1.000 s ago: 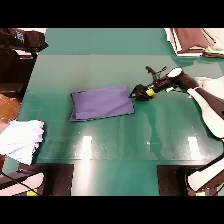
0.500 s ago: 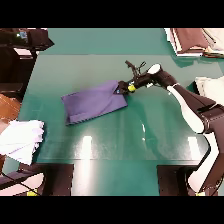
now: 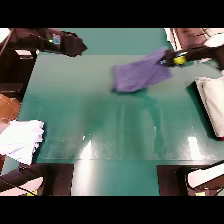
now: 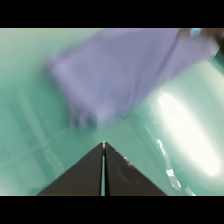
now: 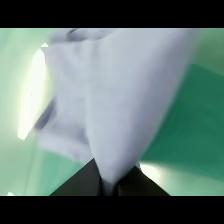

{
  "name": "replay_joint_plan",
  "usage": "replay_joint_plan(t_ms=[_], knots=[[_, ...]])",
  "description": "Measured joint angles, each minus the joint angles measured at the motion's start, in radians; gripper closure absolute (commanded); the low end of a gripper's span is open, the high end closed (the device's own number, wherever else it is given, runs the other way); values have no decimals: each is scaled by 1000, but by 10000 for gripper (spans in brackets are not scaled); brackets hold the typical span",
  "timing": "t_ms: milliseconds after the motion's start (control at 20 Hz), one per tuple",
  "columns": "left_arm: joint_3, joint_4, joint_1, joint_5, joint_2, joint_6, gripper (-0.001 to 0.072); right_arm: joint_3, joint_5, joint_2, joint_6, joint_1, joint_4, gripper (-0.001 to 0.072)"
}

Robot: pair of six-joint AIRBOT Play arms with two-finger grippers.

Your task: Fold the shirts.

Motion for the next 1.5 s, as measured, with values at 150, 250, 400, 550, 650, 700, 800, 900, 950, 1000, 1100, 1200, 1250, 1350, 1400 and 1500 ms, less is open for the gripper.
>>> replay_joint_plan(t_ms=[150, 250, 400, 550, 650, 700, 800, 900, 950, 1000, 1100, 1200, 1250, 1350, 1400, 1500], knots=[[0, 0, -39, 31, 0, 3, 683, 4, 6, 74, 22, -194, -49, 694], [0, 1, -50, 50, 0, 3, 683, 5, 6, 100, 29, -313, -64, 694], [0, -1, -59, 66, 0, 2, 683, 6, 5, 111, 34, -451, -71, 694], [0, -2, -61, 74, 0, -1, 683, 13, -13, 113, 33, -530, -72, 694], [0, -4, -62, 78, 0, -1, 683, 43, -23, 113, 32, -552, -62, 694], [0, -4, -62, 78, 0, -2, 683, 70, -24, 114, 31, -558, -56, 694], [0, -4, -62, 79, 0, -2, 683, 134, -19, 115, 31, -567, -54, 694], [0, -4, -62, 78, 0, -2, 683, 177, -3, 129, 33, -573, -51, 694], [0, -4, -62, 76, 0, -3, 683, 180, -2, 145, 35, -577, -51, 694], [0, -4, -62, 73, 0, -3, 683, 171, -2, 166, 37, -582, -51, 694], [0, -3, -62, 69, 0, -3, 683, 132, -3, 215, 40, -600, -52, 694], [0, -3, -62, 62, 0, -3, 683, 82, 2, 264, 41, -626, -52, 694], [0, -2, -62, 60, 0, -2, 683, 50, 18, 288, 41, -642, -55, 694], [0, -1, -62, 57, 0, -1, 683, -19, 47, 332, 42, -678, -60, 694], [0, -1, -62, 56, 0, 0, 683, -61, 68, 356, 42, -698, -73, 694], [0, 0, -62, 51, 0, 2, 683, -150, 108, 400, 43, -734, -137, 694]])
